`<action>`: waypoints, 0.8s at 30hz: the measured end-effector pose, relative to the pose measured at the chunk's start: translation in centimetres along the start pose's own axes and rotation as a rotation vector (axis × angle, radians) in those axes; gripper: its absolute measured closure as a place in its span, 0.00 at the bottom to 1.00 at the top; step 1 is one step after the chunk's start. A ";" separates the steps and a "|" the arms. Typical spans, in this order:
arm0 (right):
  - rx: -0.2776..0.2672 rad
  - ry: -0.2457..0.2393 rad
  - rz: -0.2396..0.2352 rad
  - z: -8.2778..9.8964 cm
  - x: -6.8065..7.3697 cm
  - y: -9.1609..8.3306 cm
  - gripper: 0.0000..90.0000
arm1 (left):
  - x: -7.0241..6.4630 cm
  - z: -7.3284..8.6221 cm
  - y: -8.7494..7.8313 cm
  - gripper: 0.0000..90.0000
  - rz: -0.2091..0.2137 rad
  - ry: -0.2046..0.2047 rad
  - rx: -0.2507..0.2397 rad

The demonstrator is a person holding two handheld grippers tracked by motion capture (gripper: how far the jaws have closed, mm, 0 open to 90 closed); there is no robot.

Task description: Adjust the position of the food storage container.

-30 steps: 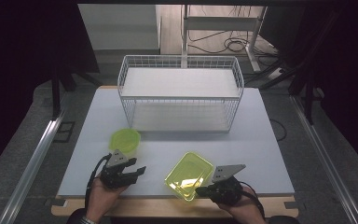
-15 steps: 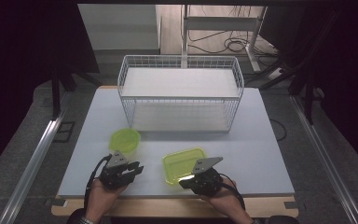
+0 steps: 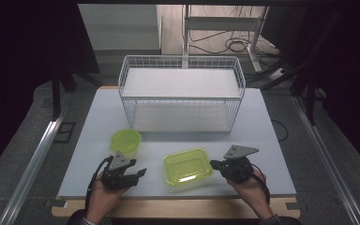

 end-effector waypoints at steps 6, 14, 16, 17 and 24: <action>-0.004 0.026 0.038 0.7 -1.3 -0.7 0.68 | 0.0 0.2 0.2 0.31 -0.027 0.004 0.009; 0.001 0.025 0.083 1.7 -2.7 -0.7 0.42 | -0.1 0.3 0.5 0.20 -0.020 0.002 0.017; 0.004 0.033 0.087 1.9 -3.0 -0.7 0.37 | -0.2 0.3 0.6 0.19 -0.015 0.006 0.024; -0.002 0.042 0.093 2.0 -3.1 -0.6 0.33 | -0.2 0.3 0.6 0.16 -0.012 0.015 0.031; -0.005 0.065 0.096 2.4 -3.6 -0.4 0.22 | -0.3 0.4 0.7 0.14 -0.010 0.027 0.037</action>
Point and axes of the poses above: each handheld gripper's, and its own axes: y roughly forward along the jaws, z roughly out of its underside, x roughly to its left, the point moved 1 cm from there along y, roughly forward along the jaws, and after that the axes turned 12 degrees about -x, right-handed, at the moved point
